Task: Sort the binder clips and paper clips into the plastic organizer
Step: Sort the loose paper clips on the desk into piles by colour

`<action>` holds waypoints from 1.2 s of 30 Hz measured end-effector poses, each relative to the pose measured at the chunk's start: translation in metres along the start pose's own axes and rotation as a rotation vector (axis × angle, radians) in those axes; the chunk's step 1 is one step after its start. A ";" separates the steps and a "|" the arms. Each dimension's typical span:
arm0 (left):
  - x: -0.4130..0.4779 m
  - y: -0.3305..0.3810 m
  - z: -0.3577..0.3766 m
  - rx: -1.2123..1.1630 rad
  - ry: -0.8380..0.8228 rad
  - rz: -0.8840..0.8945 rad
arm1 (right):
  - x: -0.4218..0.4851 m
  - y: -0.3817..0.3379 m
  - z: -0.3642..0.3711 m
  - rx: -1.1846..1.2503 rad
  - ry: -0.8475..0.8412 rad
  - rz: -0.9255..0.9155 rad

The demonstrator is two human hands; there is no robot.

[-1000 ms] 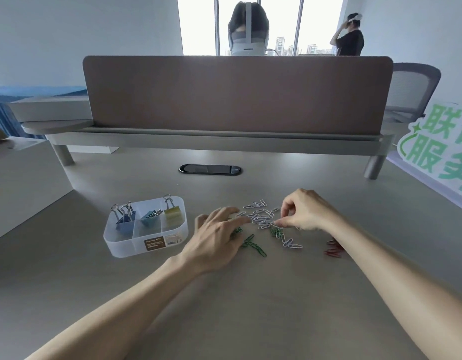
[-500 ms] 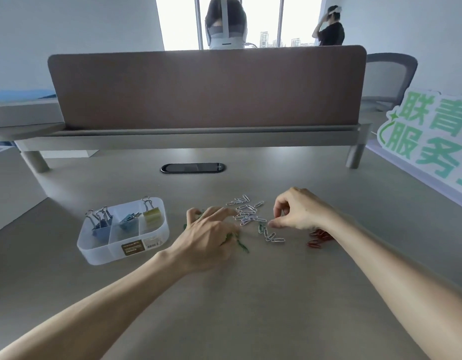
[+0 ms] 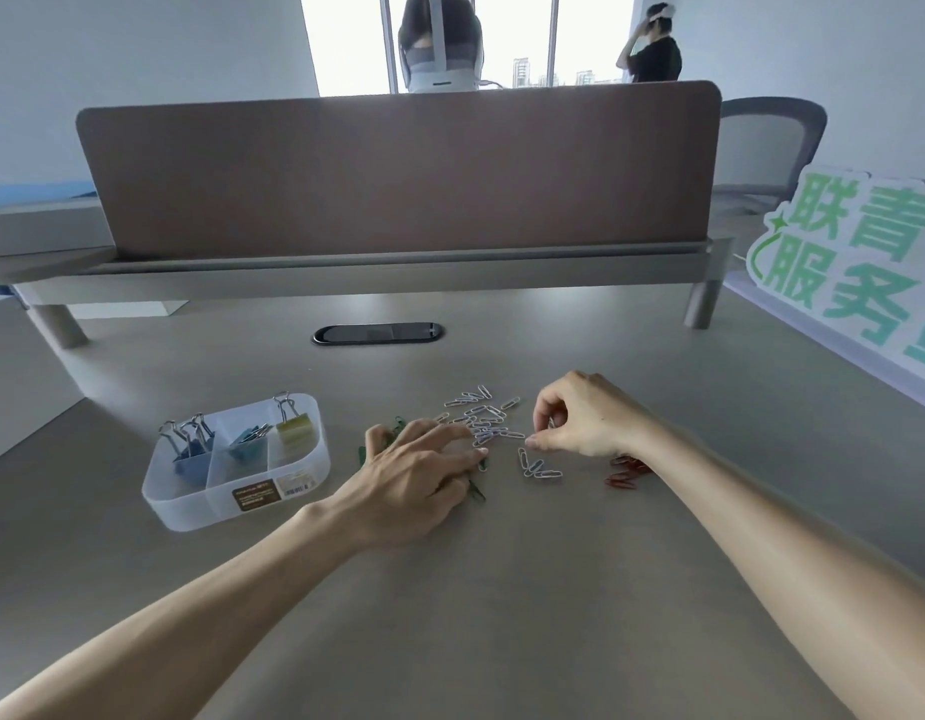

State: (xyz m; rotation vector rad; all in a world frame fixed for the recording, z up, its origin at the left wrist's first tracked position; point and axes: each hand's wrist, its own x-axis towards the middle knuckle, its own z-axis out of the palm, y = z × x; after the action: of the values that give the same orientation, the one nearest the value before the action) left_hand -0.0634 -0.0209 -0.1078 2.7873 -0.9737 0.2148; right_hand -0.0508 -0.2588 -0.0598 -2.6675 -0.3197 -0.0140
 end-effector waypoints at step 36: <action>-0.006 -0.037 -0.016 -0.274 0.108 -0.260 | 0.009 -0.017 0.008 -0.027 0.049 -0.073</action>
State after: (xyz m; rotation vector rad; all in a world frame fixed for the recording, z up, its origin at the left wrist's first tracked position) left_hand -0.0461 0.0149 -0.0977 2.5845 -0.5607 0.1773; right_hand -0.0458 -0.2383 -0.0591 -2.6758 -0.4030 -0.1064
